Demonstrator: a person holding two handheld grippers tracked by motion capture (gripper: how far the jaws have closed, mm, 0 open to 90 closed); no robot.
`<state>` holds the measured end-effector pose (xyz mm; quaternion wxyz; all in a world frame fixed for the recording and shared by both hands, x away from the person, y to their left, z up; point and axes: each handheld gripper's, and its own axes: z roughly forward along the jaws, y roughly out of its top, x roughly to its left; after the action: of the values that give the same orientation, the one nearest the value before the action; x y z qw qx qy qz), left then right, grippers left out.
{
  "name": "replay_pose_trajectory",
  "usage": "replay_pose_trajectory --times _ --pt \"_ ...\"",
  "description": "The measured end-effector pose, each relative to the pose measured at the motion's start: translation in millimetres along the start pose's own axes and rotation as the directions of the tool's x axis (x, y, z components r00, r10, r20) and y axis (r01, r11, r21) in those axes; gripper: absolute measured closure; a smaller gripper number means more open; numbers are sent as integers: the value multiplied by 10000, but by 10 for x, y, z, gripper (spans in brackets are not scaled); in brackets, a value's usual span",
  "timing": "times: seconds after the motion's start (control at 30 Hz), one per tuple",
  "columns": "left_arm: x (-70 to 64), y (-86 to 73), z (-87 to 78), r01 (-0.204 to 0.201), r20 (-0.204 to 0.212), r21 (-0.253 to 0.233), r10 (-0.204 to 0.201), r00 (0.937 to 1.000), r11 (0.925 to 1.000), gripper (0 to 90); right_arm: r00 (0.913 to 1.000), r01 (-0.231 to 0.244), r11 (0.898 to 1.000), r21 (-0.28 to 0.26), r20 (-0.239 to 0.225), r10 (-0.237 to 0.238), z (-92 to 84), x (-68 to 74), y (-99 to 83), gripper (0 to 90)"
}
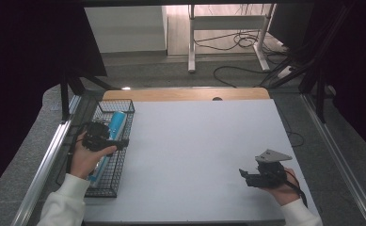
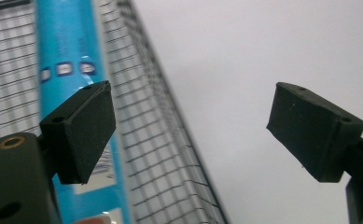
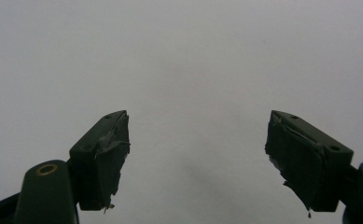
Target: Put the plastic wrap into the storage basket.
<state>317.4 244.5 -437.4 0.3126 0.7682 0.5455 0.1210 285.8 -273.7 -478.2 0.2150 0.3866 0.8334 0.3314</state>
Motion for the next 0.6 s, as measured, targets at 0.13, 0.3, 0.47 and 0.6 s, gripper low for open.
replay_pose_trajectory --times 0.13,0.3,0.47,0.6 --pt "-162 -79 -45 -438 300 -494 453 9985 9978 153 10000 5 10000 -1 6 -5 -3 10 -1 220" --pt "-391 -181 -43 -983 685 -840 1042 9922 9916 158 10000 24 10000 -8 3 -24 -10 16 -9 220" --pt "-641 -301 -3 -1526 1065 -1100 1643 9806 9822 164 10000 22 10000 -73 28 -22 -35 23 -17 221" --pt "-852 -423 99 -1785 1291 -1084 1919 9729 9779 175 10000 4 9999 -110 79 -3 -53 26 -40 221"
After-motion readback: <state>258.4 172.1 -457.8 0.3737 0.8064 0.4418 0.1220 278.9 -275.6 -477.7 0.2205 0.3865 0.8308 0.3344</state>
